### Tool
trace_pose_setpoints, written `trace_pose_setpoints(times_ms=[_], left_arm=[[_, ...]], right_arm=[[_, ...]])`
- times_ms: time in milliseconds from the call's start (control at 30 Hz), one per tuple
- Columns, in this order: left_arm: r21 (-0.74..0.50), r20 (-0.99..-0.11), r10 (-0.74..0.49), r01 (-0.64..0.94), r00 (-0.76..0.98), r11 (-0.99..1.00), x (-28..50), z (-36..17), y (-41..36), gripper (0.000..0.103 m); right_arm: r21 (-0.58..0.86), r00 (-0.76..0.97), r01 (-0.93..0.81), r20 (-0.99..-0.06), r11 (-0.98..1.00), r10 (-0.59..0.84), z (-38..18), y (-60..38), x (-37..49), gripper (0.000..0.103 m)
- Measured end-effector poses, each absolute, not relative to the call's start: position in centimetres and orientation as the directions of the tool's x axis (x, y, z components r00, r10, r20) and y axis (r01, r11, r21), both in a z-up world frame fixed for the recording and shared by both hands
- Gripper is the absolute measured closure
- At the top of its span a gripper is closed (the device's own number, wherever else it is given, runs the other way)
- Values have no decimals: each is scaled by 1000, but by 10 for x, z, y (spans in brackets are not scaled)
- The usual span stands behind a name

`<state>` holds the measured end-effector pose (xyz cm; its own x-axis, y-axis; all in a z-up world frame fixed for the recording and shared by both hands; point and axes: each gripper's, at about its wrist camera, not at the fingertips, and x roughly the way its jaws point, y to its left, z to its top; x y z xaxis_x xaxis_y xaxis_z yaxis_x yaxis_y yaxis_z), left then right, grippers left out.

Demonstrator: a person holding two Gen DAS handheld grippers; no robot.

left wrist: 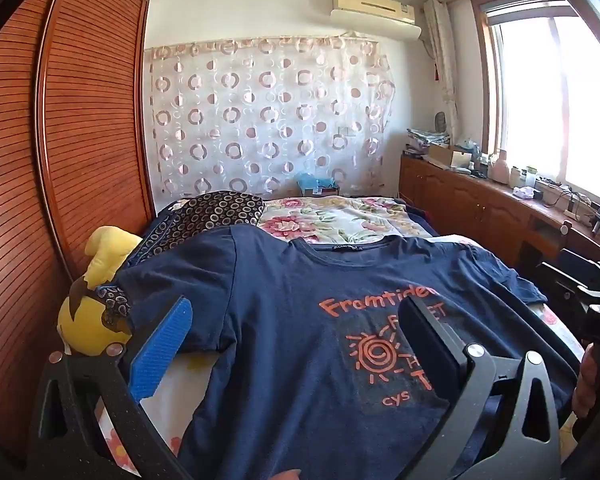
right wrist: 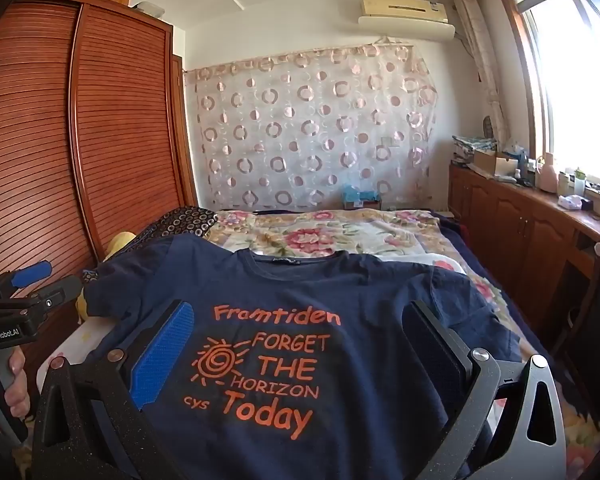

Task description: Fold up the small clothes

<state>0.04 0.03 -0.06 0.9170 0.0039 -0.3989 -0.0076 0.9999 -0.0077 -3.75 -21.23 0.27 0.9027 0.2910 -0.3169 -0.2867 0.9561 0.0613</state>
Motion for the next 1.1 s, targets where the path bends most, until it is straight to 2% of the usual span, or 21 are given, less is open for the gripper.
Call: trace_pose_setpoints(times_ms=[1100], left_arm=[[11, -388, 5, -1, 922, 1000, -7, 7, 4, 0]], right_arm=[[64, 908, -284, -302, 957, 290, 1, -212, -40, 0]])
